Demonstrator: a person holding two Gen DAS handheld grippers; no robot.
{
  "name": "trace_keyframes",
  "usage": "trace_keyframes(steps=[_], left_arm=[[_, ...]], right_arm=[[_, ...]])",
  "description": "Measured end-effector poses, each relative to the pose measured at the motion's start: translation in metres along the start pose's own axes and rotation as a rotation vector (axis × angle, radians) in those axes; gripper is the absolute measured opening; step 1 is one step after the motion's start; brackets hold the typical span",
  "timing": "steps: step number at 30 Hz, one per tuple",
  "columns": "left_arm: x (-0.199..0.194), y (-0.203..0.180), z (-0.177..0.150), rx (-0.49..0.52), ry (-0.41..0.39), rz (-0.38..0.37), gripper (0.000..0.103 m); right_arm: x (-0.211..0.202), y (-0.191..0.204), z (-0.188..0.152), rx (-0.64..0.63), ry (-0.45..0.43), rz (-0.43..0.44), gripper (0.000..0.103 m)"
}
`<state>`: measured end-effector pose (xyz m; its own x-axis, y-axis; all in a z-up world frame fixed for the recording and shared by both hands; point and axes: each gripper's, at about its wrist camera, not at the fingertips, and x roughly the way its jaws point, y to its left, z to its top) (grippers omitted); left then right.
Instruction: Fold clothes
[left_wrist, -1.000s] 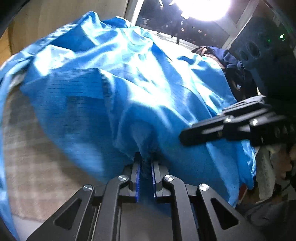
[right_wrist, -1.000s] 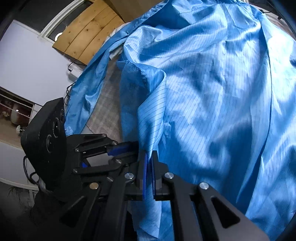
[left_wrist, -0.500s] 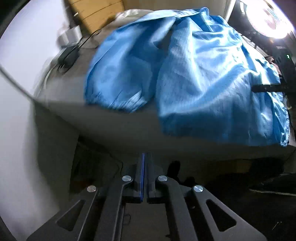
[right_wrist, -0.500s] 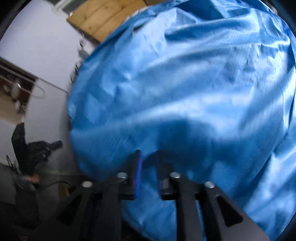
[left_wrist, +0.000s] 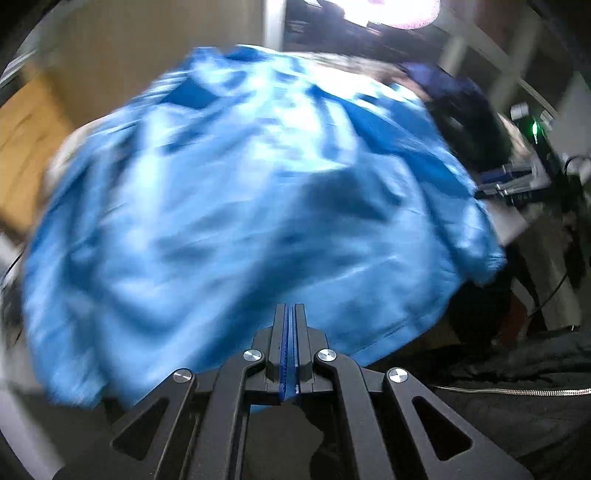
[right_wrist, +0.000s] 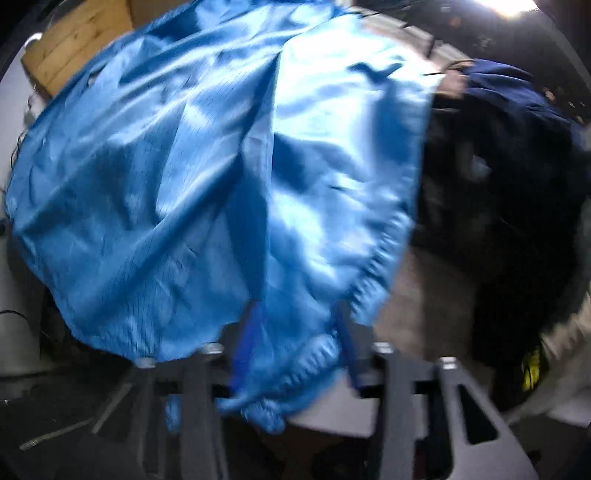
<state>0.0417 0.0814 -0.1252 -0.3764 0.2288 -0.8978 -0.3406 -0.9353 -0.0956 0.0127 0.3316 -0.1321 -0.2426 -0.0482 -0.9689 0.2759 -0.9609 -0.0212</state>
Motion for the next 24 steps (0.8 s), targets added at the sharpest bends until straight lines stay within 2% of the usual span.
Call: trace_keyframes(steps=[2, 3, 8, 10, 12, 15, 17, 20, 24], left_arm=[[0.019, -0.034, 0.012, 0.088, 0.025, -0.05, 0.002], [0.028, -0.052, 0.016, 0.139, 0.036, -0.071, 0.007], [0.035, -0.11, 0.021, 0.246, 0.052, -0.151, 0.008], [0.036, -0.119, 0.023, 0.289, 0.052, -0.153, 0.009], [0.038, -0.124, 0.023, 0.333, 0.053, -0.158, 0.009], [0.043, -0.111, 0.022, 0.33, 0.087, -0.14, 0.012], [0.044, -0.091, 0.02, 0.297, 0.104, -0.108, 0.012], [0.046, -0.059, 0.016, 0.247, 0.13, -0.059, 0.012], [0.038, -0.003, 0.012, 0.13, 0.13, 0.024, 0.012]], right_arm=[[-0.005, 0.001, -0.007, 0.012, -0.023, 0.017, 0.066], [-0.007, 0.001, -0.01, 0.017, -0.034, 0.025, 0.066], [-0.019, 0.003, -0.027, 0.046, -0.09, 0.067, 0.066], [-0.023, 0.001, -0.035, 0.064, -0.109, 0.078, 0.066], [-0.02, -0.027, -0.047, 0.134, -0.096, 0.043, 0.066], [-0.015, -0.067, -0.066, 0.242, -0.073, 0.008, 0.066], [-0.005, -0.08, -0.077, 0.313, -0.053, 0.111, 0.066], [0.007, -0.074, -0.087, 0.355, -0.041, 0.173, 0.066], [0.022, -0.047, -0.084, 0.295, -0.021, 0.202, 0.067]])
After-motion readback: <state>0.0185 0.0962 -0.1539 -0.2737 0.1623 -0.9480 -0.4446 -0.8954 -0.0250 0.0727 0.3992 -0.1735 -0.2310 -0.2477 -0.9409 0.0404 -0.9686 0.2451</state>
